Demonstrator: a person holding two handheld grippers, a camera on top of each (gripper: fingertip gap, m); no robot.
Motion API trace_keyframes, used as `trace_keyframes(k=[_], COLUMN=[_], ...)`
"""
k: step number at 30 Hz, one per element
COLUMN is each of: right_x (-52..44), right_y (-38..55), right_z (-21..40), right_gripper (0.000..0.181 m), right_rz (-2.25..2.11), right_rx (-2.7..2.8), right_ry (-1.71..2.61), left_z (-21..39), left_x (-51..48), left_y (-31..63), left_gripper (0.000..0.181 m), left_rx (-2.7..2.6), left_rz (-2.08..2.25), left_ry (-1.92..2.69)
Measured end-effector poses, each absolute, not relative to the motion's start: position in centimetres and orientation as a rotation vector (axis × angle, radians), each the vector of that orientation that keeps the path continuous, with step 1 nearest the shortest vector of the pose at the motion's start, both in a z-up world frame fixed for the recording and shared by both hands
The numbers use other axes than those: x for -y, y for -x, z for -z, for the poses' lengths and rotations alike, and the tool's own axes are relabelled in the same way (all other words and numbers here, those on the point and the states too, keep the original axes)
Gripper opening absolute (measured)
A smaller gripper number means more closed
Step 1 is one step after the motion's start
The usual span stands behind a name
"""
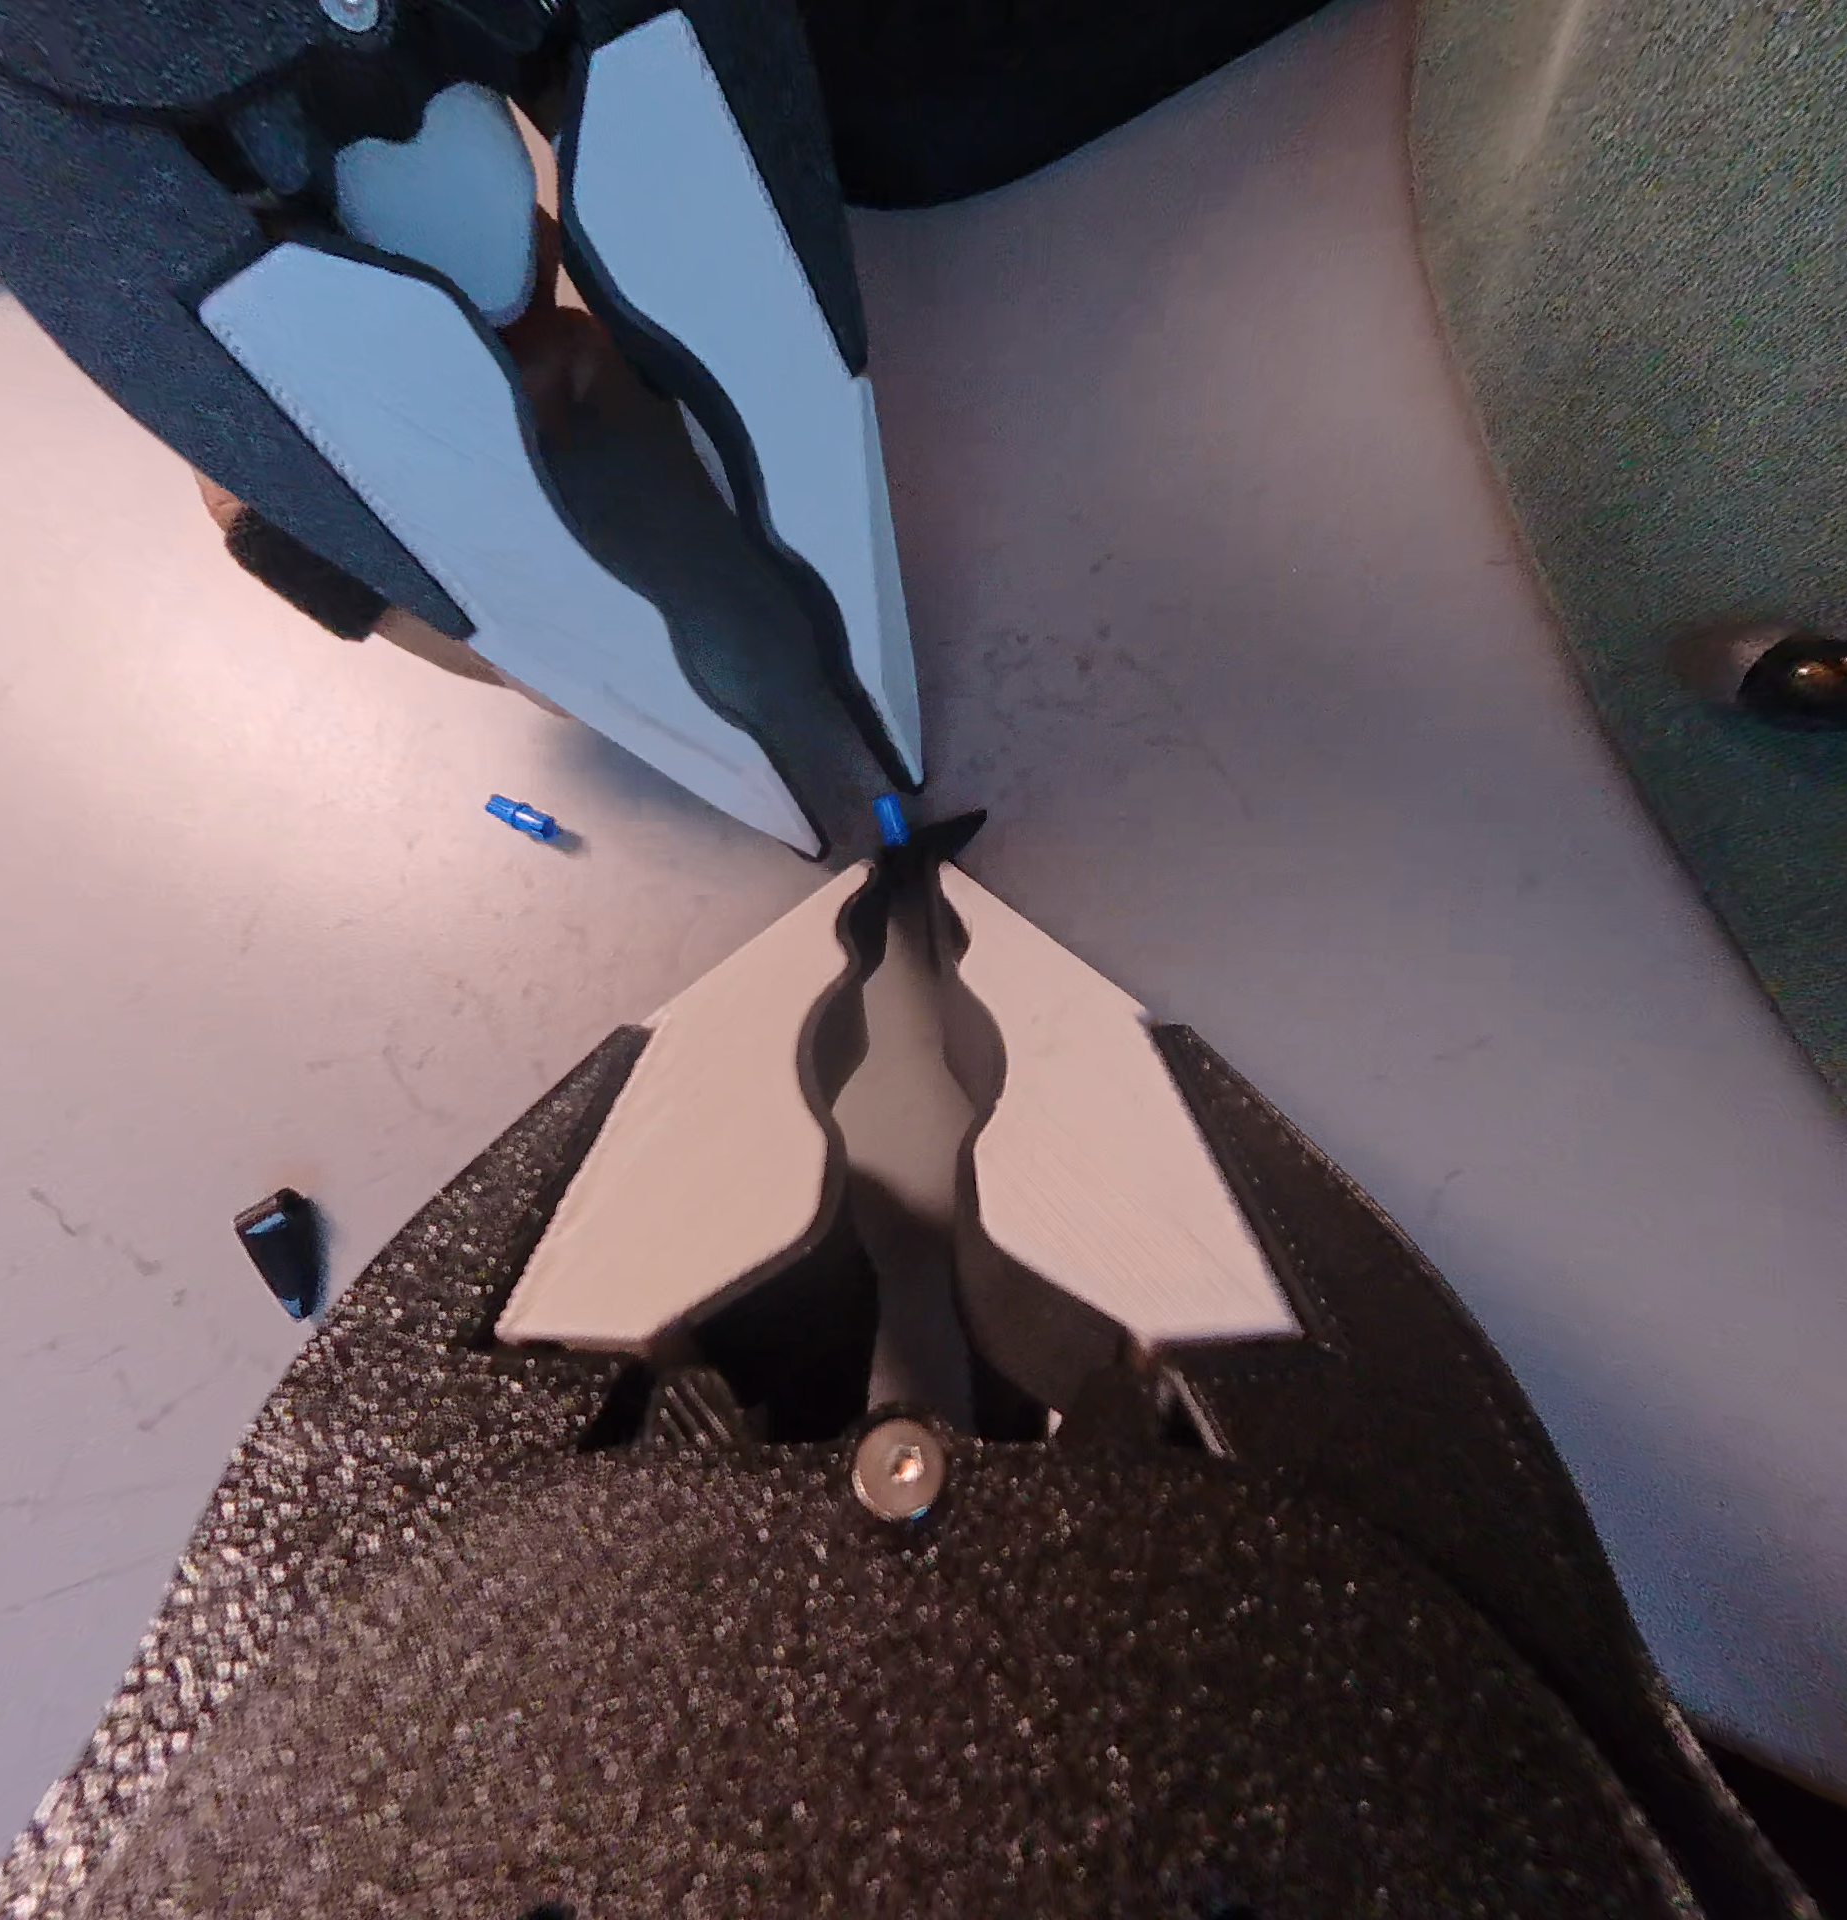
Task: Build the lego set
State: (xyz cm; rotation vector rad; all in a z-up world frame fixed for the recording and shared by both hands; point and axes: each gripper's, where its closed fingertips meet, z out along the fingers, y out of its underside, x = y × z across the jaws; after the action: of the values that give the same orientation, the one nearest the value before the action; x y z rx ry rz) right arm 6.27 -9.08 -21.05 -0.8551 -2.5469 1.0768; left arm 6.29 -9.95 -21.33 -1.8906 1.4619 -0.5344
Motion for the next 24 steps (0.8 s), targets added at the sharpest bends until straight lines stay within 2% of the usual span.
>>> trace_keyframes(k=[3, 24], right_x=[9.20, 9.26], right_y=[-6.41, -6.63], right_z=[20.65, 20.26], right_gripper=[0.007, 0.001], right_rz=[-1.091, -0.970], right_rx=[2.535, 2.462], right_ry=[0.863, 0.902], left_z=[21.33, 21.31], left_x=[9.95, 9.89], left_y=[-6.33, -6.46], left_gripper=[0.006, 0.006], left_rx=[-1.457, -1.425], left_rz=[0.541, 0.564], left_ry=[1.897, 1.930])
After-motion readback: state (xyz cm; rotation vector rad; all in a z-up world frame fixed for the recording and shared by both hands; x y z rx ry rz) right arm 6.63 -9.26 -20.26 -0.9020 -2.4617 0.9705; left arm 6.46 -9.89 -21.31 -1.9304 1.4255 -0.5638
